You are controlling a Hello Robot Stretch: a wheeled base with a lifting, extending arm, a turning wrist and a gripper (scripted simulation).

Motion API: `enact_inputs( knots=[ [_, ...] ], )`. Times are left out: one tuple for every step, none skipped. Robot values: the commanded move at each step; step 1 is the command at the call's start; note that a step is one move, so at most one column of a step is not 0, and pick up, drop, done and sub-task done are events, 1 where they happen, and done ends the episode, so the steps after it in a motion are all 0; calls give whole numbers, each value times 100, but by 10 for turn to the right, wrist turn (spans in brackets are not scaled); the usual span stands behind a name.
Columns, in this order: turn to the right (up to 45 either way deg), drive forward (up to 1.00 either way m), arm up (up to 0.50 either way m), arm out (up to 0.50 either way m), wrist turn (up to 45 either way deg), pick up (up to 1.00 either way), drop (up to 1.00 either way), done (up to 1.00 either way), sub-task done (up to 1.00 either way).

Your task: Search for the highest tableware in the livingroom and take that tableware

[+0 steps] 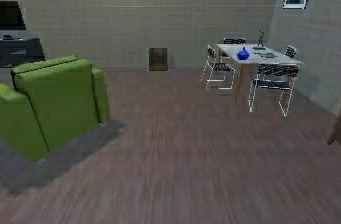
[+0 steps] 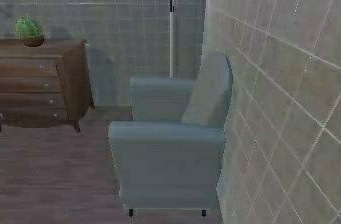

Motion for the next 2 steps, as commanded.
enact_inputs(
  knots=[
    [450,0,0,0,0,0,0,0,0],
    [60,0,0,0,0,0,0,0,0]
  ],
)
